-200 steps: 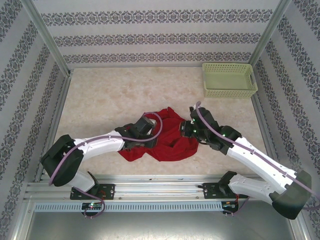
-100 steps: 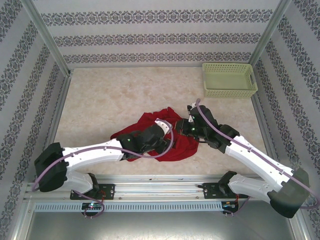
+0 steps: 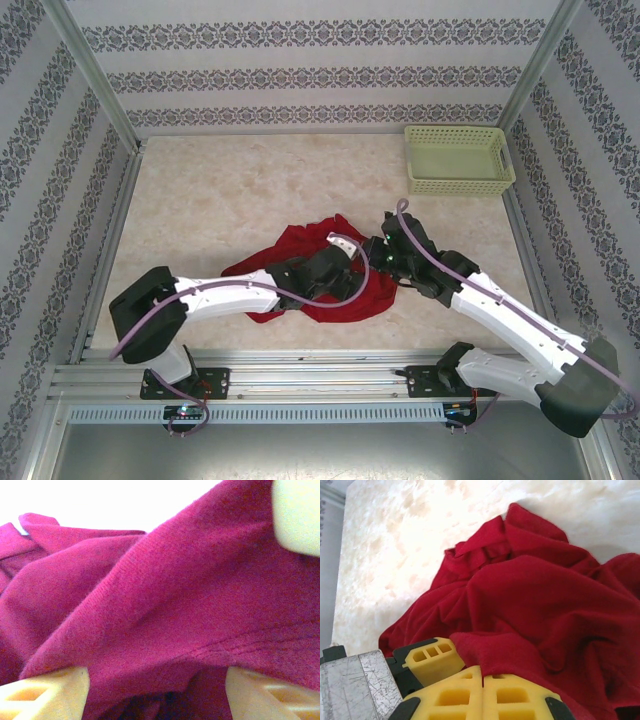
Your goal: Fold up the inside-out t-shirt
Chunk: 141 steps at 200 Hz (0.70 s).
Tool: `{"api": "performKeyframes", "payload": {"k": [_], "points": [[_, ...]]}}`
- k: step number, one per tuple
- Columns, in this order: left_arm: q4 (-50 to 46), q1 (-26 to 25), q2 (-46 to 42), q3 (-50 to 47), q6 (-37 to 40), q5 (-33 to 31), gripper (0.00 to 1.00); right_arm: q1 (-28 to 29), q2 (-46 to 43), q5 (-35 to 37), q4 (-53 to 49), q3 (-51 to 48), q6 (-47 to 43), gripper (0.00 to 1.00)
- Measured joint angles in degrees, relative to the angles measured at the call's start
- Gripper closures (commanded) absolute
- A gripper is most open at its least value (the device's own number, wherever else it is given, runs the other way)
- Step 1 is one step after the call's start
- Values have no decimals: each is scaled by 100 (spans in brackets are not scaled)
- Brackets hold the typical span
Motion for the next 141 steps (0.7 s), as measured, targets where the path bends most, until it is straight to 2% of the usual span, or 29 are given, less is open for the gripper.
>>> {"api": "performKeyframes", "payload": {"k": [14, 34, 74, 112, 141], "points": [[96, 2, 90, 4, -22, 0, 37, -2, -107, -4, -13, -87, 50, 100], [164, 109, 247, -33, -81, 4, 54, 61, -323, -232, 120, -103, 83, 100], [223, 210, 149, -367, -140, -39, 82, -44, -501, -326, 203, -118, 179, 100], [369, 216, -542, -828, -157, -17, 100, -304, -450, -275, 61, -125, 199, 100], [509, 216, -1064, -1023, -153, 162, 100, -442, -306, -232, 44, -153, 170, 100]]}}
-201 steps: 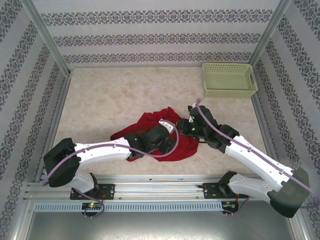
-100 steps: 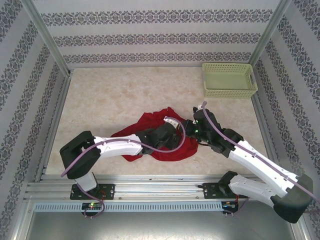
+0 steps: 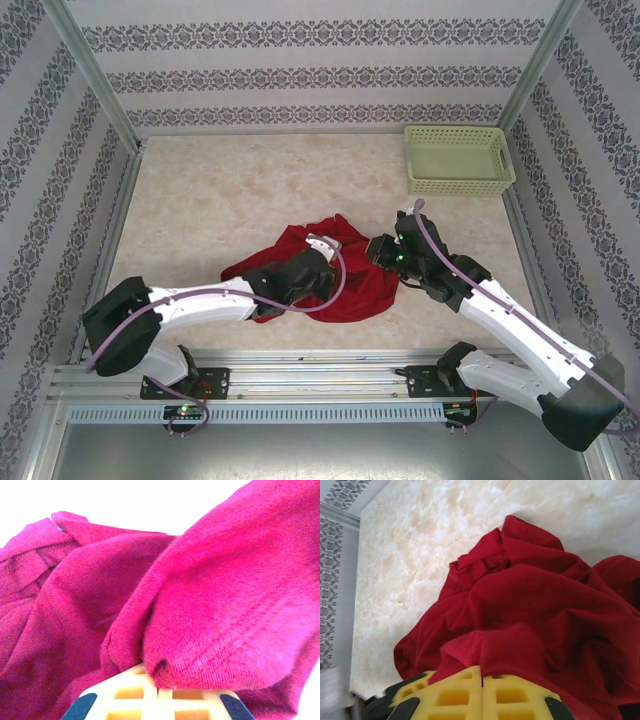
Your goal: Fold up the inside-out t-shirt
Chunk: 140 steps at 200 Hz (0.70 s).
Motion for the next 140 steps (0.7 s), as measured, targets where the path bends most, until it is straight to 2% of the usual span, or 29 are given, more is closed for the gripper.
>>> {"api": "performKeyframes", "payload": {"k": [29, 73, 107, 124, 140], "points": [[42, 4, -299, -42, 0, 415, 100, -2, 273, 197, -17, 0, -332, 100], [271, 389, -647, -138, -190, 1316, 100, -2, 402, 575, -254, 0, -1010, 81], [343, 737, -649, -195, -426, 1799, 100, 61, -96, 647, -413, -52, -1436, 64], [367, 848, -647, -234, -538, 1941, 100, 323, -516, 592, -411, -197, -1539, 58], [393, 909, -625, -240, -603, 2037, 100, 704, -767, 481, -310, -387, -1596, 56]]}}
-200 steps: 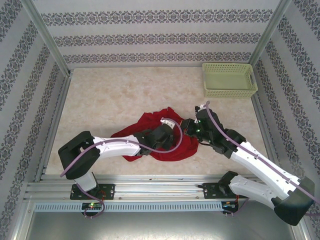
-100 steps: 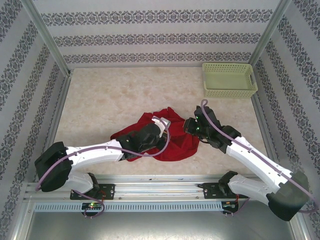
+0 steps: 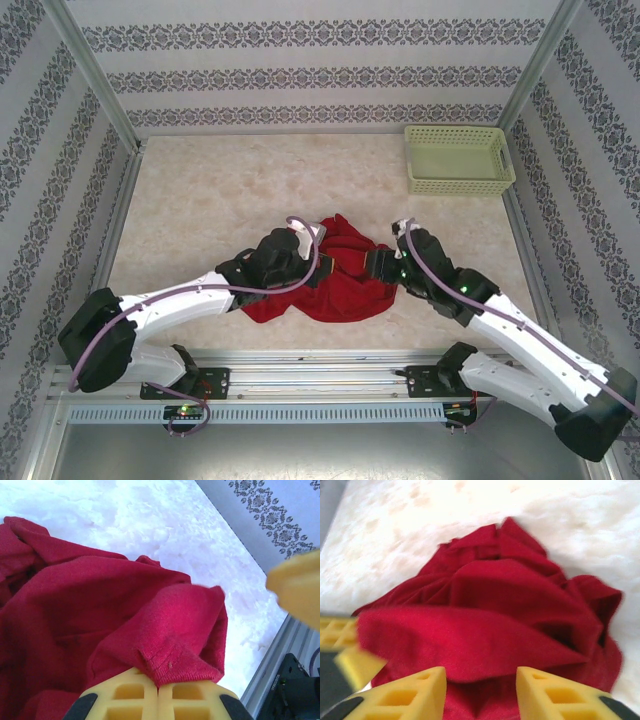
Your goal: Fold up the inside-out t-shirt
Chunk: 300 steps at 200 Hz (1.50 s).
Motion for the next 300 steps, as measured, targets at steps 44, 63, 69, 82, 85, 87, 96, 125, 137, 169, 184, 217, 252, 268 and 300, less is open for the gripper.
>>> {"api": "performKeyframes", "payload": {"k": [44, 63, 69, 82, 85, 87, 96, 125, 137, 169, 184, 217, 252, 268, 300], "points": [[31, 2, 96, 0, -46, 195, 100, 511, 625, -195, 463, -466, 90, 58], [31, 2, 101, 0, -44, 256, 100, 494, 1130, -68, 516, -459, 98, 62], [31, 2, 101, 0, -44, 278, 100, 461, 1268, -50, 522, -437, 96, 64], [28, 2, 101, 0, -44, 334, 100, 280, 1598, -17, 573, -341, 87, 67], [28, 2, 101, 0, -44, 345, 100, 232, 1655, -11, 595, -323, 81, 67], [28, 2, 101, 0, -44, 348, 100, 181, 1700, -11, 614, -310, 68, 67], [28, 2, 101, -2, -44, 374, 100, -39, 1860, -7, 741, -271, 70, 67], [31, 2, 105, -140, -44, 382, 97, -595, 2282, -17, 1158, -162, -70, 67], [13, 2, 155, -201, -44, 382, 94, -671, 2557, -20, 1246, 24, -192, 67], [-131, 96, 518, -199, -50, 315, 84, -734, 3289, -85, 1547, 522, -505, 69], [-199, 219, 664, -195, -96, 280, 78, -824, 3471, -116, 1598, 614, -588, 66], [-490, 378, 769, -72, -157, 68, 66, -887, 3471, -125, 1606, 616, -730, 53], [-756, 415, 859, 258, -153, -168, 62, -778, 3462, -98, 1593, 610, -772, 52], [-920, 428, 966, 437, -146, -328, 61, -638, 3401, -22, 1576, 546, -769, 52], [-1222, 621, 1224, 697, -118, -553, 72, -348, 2953, 83, 1558, 92, -669, 55]]}}
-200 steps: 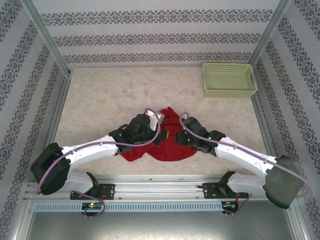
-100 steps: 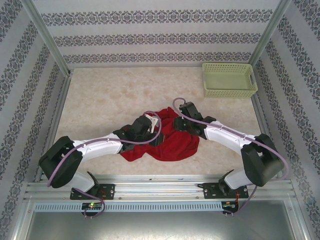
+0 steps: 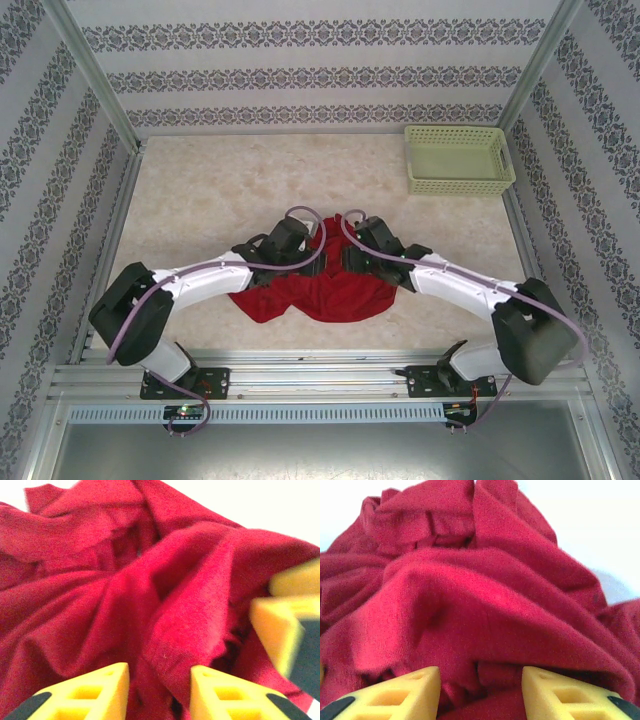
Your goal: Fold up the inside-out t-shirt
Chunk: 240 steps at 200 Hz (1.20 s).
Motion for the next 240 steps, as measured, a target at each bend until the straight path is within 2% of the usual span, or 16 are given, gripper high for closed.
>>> {"api": "performKeyframes", "payload": {"k": [39, 73, 132, 191, 220, 240], "points": [[-168, 170, 197, 42, 101, -72, 88, 258, -763, 122, 59, -841, 264, 59], [-195, 173, 254, 87, 166, -52, 99, 256, -1187, 275, 39, -1360, 479, 63], [-258, 96, 42, 146, 190, 142, 100, 256, -1692, 337, -323, -953, 446, 62], [-245, -249, -372, 304, 186, 317, 100, 129, -684, 181, -79, -542, 330, 65], [-247, -251, -372, 304, 184, 317, 100, 92, -131, 262, -90, -295, 319, 58], [-245, -251, -372, 302, 181, 319, 100, 92, 188, 317, -55, -175, 313, 56]]}}
